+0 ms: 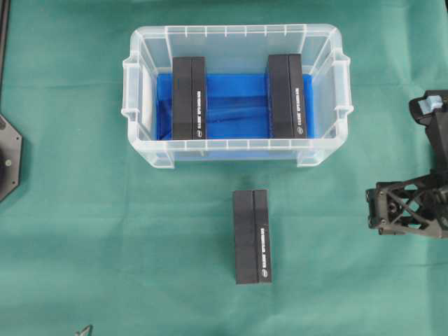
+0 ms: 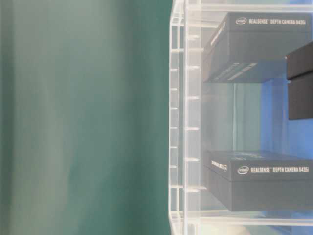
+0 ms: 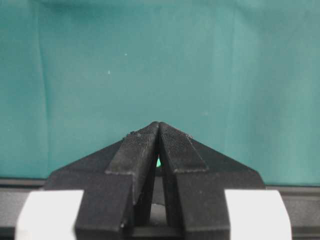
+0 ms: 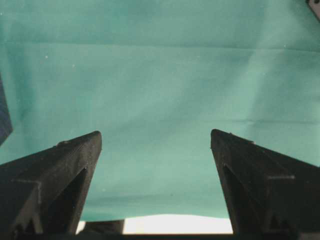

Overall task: Take the box out of the case with the right arm.
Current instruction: 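Withdraw the right gripper up and to the right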

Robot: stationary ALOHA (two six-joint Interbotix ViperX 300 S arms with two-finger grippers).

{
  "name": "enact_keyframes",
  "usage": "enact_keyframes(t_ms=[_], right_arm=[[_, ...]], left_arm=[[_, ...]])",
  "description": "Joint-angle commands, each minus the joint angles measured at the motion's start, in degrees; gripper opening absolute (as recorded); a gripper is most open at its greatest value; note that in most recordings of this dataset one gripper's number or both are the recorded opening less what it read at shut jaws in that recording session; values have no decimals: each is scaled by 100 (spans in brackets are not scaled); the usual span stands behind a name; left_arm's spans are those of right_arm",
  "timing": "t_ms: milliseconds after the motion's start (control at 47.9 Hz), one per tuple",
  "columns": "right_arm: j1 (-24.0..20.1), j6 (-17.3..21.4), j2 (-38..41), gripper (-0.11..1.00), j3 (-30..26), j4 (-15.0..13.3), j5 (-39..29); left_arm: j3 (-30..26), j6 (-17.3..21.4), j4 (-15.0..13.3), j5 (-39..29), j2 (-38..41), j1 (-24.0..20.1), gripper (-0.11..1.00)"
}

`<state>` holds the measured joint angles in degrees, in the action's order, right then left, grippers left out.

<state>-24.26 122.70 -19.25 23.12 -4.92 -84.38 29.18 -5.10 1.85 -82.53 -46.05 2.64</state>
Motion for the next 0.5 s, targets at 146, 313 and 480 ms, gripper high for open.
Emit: enact_keyframes(t_ms=[146,313,480], right_arm=[[624,-677,-316,87,114,-53,18],[1459,-1582,-519,87,325,-70,18],[2443,-2663,-686,87,457,-88,62]], left_arm=[[-141,9,18,18,18,-18,0],[-149,9,18,18,26,-9,0],[-149,9,18,18,35,-18,0]])
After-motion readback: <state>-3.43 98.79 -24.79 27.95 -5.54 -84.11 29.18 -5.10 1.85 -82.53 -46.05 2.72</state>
